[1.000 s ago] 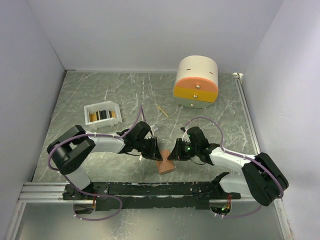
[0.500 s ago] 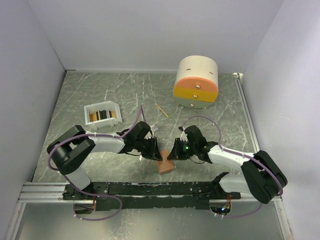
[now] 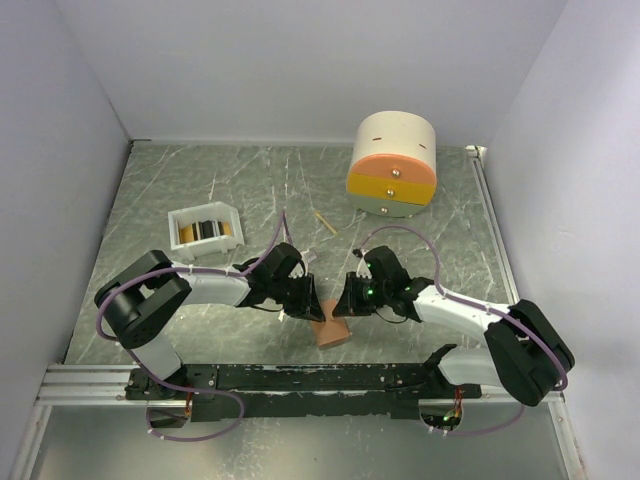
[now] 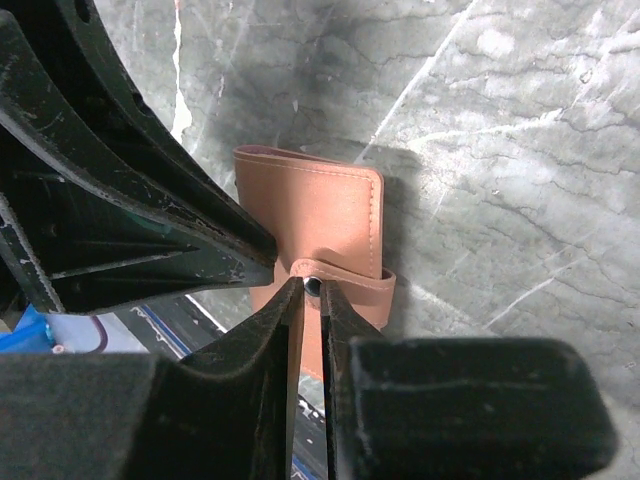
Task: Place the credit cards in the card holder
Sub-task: Close the card holder at the center of the board.
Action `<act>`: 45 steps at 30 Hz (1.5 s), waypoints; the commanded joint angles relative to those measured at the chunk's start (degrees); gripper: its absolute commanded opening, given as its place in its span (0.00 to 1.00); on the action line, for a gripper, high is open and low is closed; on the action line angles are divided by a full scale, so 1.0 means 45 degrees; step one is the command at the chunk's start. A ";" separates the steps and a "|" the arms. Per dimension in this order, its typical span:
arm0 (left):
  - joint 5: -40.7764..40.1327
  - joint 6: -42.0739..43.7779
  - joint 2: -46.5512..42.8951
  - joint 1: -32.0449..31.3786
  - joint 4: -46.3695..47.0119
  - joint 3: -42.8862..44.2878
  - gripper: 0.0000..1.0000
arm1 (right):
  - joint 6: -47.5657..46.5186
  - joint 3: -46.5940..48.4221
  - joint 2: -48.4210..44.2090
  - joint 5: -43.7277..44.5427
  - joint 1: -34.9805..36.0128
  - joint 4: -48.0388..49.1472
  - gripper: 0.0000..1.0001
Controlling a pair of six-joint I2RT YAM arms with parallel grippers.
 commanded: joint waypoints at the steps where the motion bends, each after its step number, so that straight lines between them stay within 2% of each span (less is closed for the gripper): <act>1: -0.0658 0.0381 0.0438 -0.0159 -0.0278 -0.0142 0.29 | -0.0188 0.0163 0.0116 0.0185 0.0051 -0.0188 0.13; 25: -0.0662 0.0343 0.0544 -0.0162 -0.0196 -0.0101 0.29 | -0.1154 0.0728 0.0970 -0.0249 0.0546 -0.1409 0.12; 45: -0.0803 0.0401 0.0613 -0.0166 -0.0334 -0.0048 0.28 | -0.1279 0.1416 0.1164 0.1391 0.1748 -0.2921 0.08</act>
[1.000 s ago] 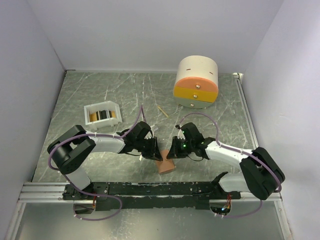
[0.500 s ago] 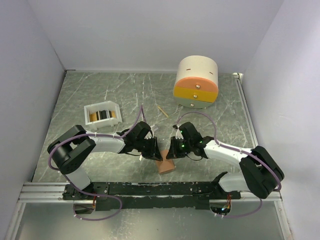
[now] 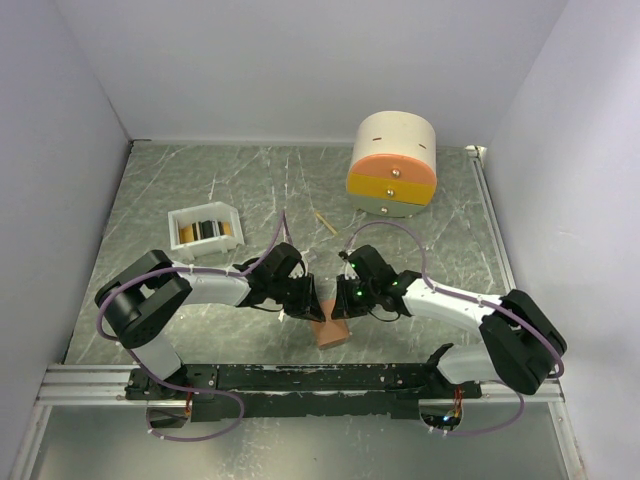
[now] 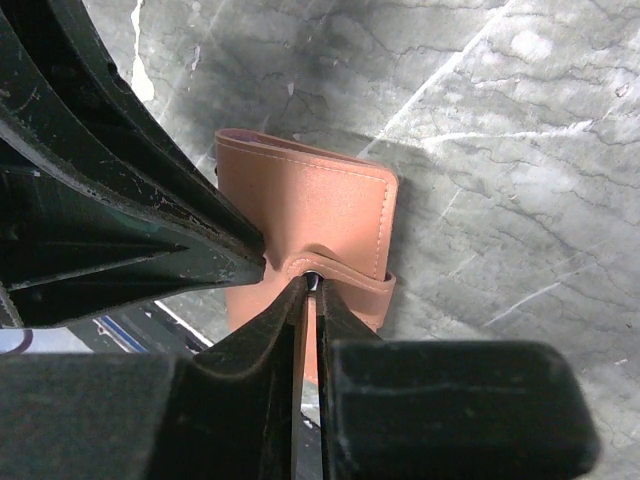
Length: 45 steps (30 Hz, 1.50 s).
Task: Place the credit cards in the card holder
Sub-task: Close the card holder at the center of the board.
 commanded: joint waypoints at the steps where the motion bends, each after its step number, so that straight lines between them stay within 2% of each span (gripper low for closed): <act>1: -0.0804 0.0401 0.0579 -0.0177 -0.0350 -0.0048 0.28 | -0.0079 0.0112 0.0306 0.0214 0.0553 -0.1243 0.07; 15: -0.0864 0.0312 0.0453 -0.0174 -0.0293 -0.0137 0.28 | 0.0195 0.0388 0.1129 0.1606 0.1127 -0.2385 0.03; 23: -0.1085 0.0204 0.0310 -0.0171 -0.0332 -0.0192 0.28 | 0.0809 0.0424 0.2366 0.2901 0.2178 -0.2996 0.03; 27: -0.1243 0.0123 -0.0073 -0.0162 -0.0477 -0.0269 0.28 | 0.0960 0.1209 0.1434 0.3302 0.2273 -0.3444 0.04; 30: -0.1391 0.0265 -0.0215 -0.0171 -0.0731 -0.0161 0.28 | 0.1029 0.2051 0.0104 0.3685 0.2186 -0.3791 0.11; 33: -0.1356 0.0284 -0.0144 -0.0170 -0.0598 -0.0225 0.29 | 0.0934 0.2319 -0.0753 0.3745 0.1681 -0.3605 0.13; 45: -0.1094 0.0440 -0.0002 -0.0162 -0.0526 -0.0145 0.29 | 0.0710 0.1889 -0.0155 0.2414 0.0889 -0.2010 0.16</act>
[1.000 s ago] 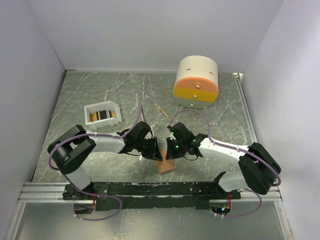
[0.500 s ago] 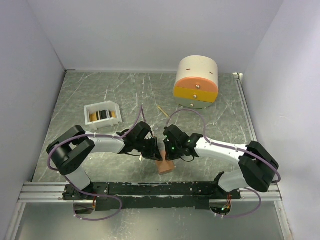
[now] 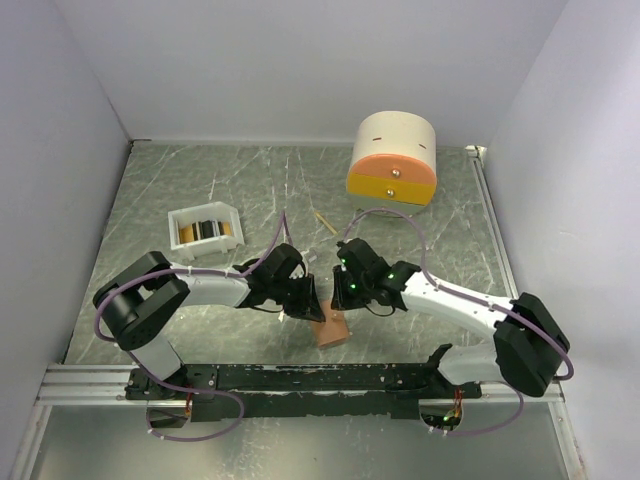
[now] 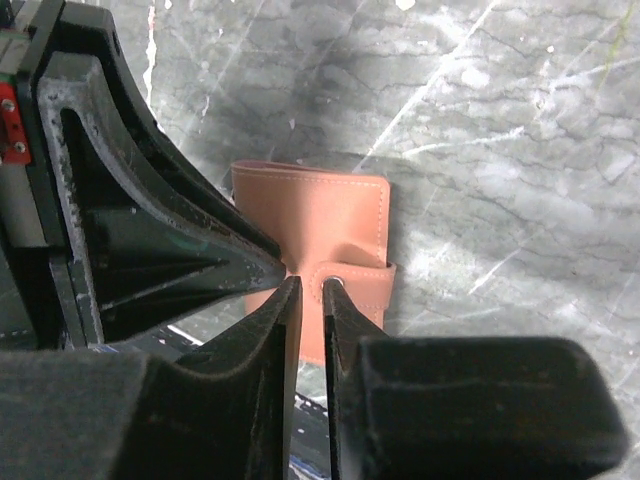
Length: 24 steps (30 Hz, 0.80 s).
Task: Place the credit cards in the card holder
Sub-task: Close the card holder at the center of the board.
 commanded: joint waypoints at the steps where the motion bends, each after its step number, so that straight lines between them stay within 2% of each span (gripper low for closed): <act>1: -0.0727 0.0435 0.0192 -0.0055 -0.0388 -0.0145 0.29 | -0.0151 -0.0192 0.0475 -0.0621 -0.0221 0.0781 0.16; 9: -0.0774 0.0455 0.0173 -0.0055 -0.0425 -0.0131 0.28 | -0.0396 -0.0404 0.1155 -0.0802 -0.0238 0.0744 0.16; 24: -0.0754 0.0397 0.0212 -0.0052 -0.0286 -0.0247 0.29 | -0.0259 -0.0843 0.0962 -0.1102 -0.0229 0.0891 0.13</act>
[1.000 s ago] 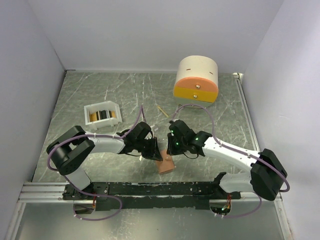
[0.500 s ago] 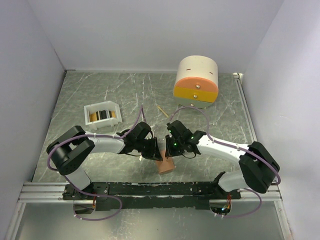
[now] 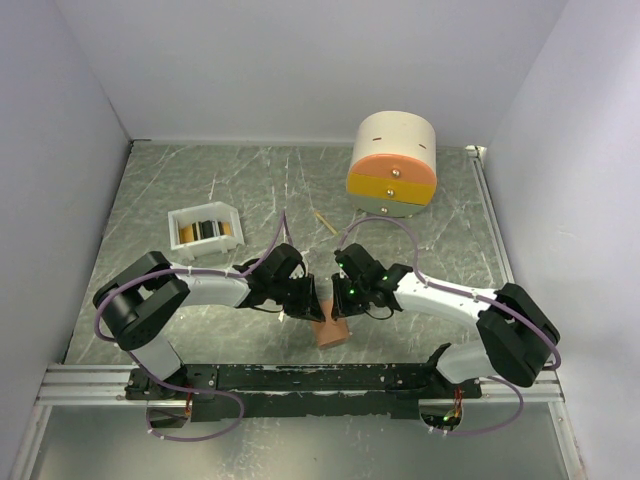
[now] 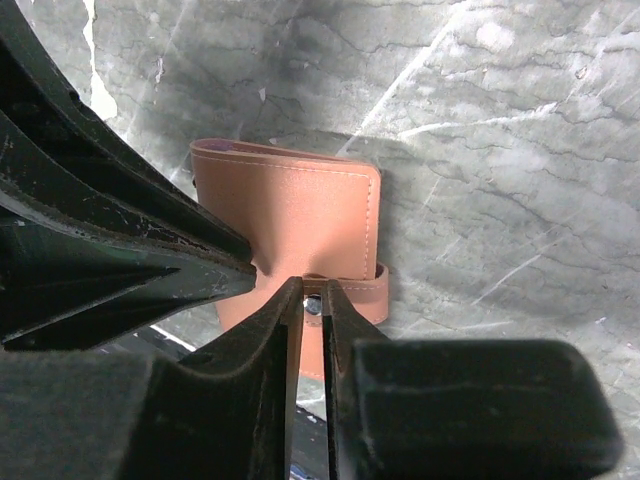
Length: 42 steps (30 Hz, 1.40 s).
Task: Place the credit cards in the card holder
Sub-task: Close the card holder at the center of the board.
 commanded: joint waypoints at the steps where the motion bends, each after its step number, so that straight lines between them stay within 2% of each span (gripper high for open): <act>1: -0.0742 0.0367 0.0212 -0.0056 -0.0282 -0.0248 0.29 | 0.0013 -0.0287 -0.0134 -0.0160 -0.0045 0.0151 0.13; 10: -0.0723 0.0367 0.0234 -0.0061 -0.0233 -0.0267 0.28 | 0.0053 -0.0140 -0.0813 0.0382 -0.0041 -0.0279 0.15; 42: -0.0703 0.0367 0.0287 -0.0045 -0.0208 -0.0287 0.28 | 0.0831 -0.1283 -0.0804 -0.0450 -0.0054 0.1356 0.11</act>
